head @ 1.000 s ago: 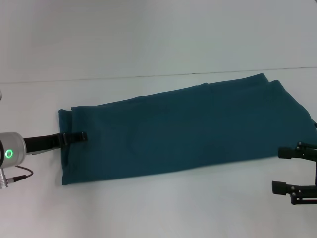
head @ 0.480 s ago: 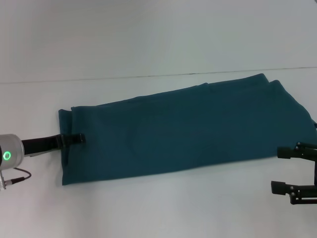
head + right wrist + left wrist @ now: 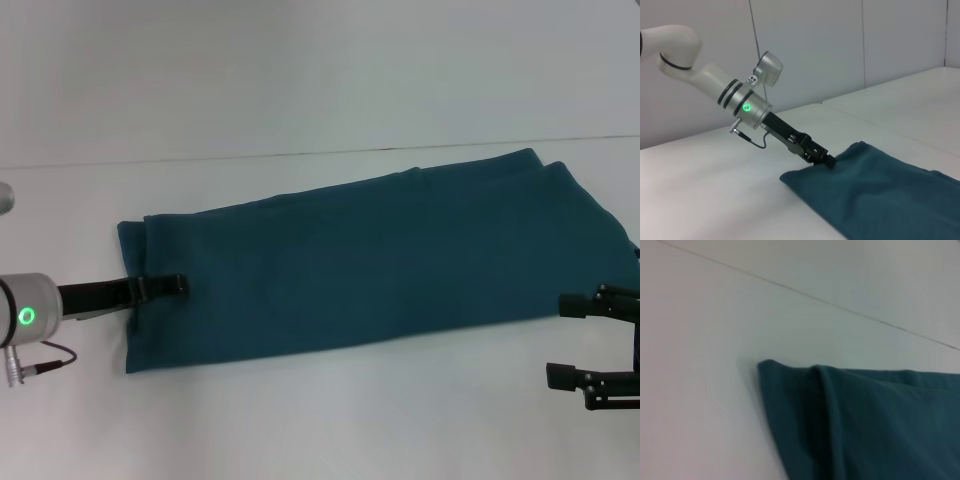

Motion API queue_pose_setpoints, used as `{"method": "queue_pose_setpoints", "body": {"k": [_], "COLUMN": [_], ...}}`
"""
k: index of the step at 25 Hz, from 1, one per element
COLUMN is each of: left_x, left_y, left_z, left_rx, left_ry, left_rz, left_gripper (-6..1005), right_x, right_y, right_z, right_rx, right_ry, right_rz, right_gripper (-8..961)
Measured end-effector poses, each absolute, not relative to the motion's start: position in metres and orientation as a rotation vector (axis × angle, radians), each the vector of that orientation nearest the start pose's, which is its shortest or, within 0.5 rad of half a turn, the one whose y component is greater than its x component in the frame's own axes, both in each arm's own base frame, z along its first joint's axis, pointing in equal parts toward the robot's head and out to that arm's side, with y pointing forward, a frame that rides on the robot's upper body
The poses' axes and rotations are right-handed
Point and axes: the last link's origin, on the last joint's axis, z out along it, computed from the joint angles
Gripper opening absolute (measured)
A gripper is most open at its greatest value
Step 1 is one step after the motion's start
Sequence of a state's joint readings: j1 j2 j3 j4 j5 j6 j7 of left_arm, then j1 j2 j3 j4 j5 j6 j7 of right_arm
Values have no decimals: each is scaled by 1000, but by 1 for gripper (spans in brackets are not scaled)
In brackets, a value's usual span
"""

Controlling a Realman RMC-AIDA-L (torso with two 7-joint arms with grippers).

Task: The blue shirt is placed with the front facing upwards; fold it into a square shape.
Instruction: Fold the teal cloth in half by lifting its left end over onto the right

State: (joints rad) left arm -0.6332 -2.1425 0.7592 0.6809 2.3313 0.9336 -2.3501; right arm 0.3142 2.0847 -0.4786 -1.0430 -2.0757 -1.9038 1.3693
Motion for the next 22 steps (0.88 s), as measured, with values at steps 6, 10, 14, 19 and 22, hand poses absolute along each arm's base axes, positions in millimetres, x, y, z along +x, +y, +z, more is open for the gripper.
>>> {"method": "queue_pose_setpoints", "body": {"k": [6,10,14,19,22], "left_x": [-284,-279,-272,-268,-268], "left_y": [396,398,400,401,401], "left_z": [-29,-32,-35,-39,-40], "left_rx": [-2031,-2047,-2069,-2082,-2082], "left_ry": [-1595,-1592,-1590,-1598,-1602], "left_rz": [-362,-367,-372,-370,-370], "left_gripper": [881,880,879,877,876], "right_x": [300,302,303,304,304], "right_y": [259,259,258,257,256], "right_z": [81,79,79,78,78], "right_rx": [-2665,-2666,-2663,-2663,-2663], "right_ry": [504,512,517,522,521], "right_rz": [619,623,622,626,626], "right_gripper": [916,917,917,917,917]}}
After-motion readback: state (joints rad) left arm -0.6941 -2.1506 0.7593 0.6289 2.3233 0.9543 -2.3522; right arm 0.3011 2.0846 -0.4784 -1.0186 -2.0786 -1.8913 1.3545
